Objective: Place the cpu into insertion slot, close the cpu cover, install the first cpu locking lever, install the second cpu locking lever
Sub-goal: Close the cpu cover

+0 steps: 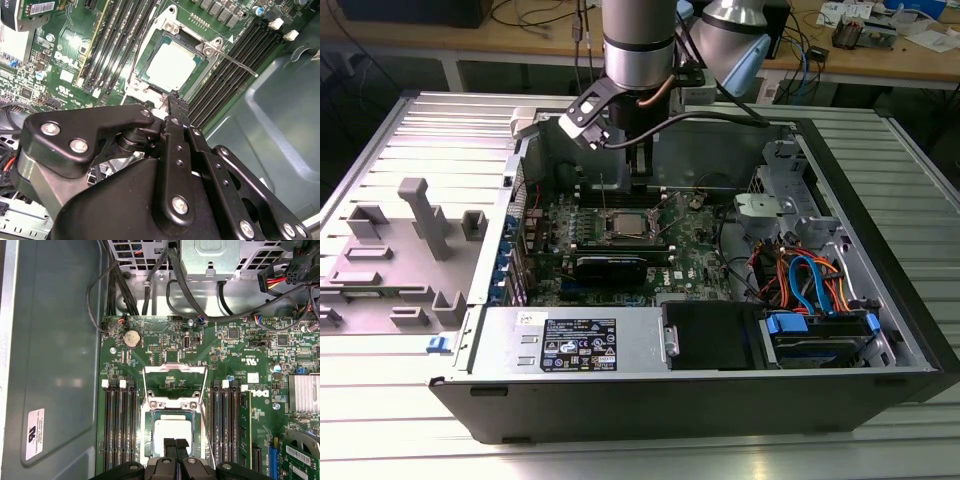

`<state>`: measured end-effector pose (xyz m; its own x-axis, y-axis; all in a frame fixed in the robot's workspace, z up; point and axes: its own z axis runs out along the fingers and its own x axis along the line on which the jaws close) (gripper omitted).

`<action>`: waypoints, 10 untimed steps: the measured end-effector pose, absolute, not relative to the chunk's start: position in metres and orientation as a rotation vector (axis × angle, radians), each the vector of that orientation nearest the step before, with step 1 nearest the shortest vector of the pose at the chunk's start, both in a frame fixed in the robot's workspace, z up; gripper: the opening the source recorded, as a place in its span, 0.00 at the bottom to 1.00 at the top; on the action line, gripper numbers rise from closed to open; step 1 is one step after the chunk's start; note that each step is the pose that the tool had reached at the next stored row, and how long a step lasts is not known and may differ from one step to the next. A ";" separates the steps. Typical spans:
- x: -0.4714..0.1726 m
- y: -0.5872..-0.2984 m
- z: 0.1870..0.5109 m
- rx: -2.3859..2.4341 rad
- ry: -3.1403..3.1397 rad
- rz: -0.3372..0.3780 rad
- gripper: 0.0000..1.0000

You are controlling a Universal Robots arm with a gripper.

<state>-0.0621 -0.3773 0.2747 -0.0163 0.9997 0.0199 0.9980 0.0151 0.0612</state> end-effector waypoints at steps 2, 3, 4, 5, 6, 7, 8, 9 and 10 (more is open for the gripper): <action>-0.061 -0.377 0.275 2.183 2.217 0.090 0.11; -0.061 -0.377 0.275 2.183 2.217 0.090 0.11; -0.060 -0.377 0.275 2.183 2.217 0.090 0.11; -0.060 -0.377 0.275 2.183 2.217 0.090 0.11; -0.059 -0.377 0.275 2.183 2.217 0.090 0.11; -0.059 -0.377 0.275 2.183 2.217 0.090 0.11; -0.059 -0.377 0.275 2.183 2.217 0.090 0.11; -0.059 -0.377 0.275 2.183 2.217 0.090 0.11; -0.059 -0.377 0.275 2.183 2.217 0.090 0.11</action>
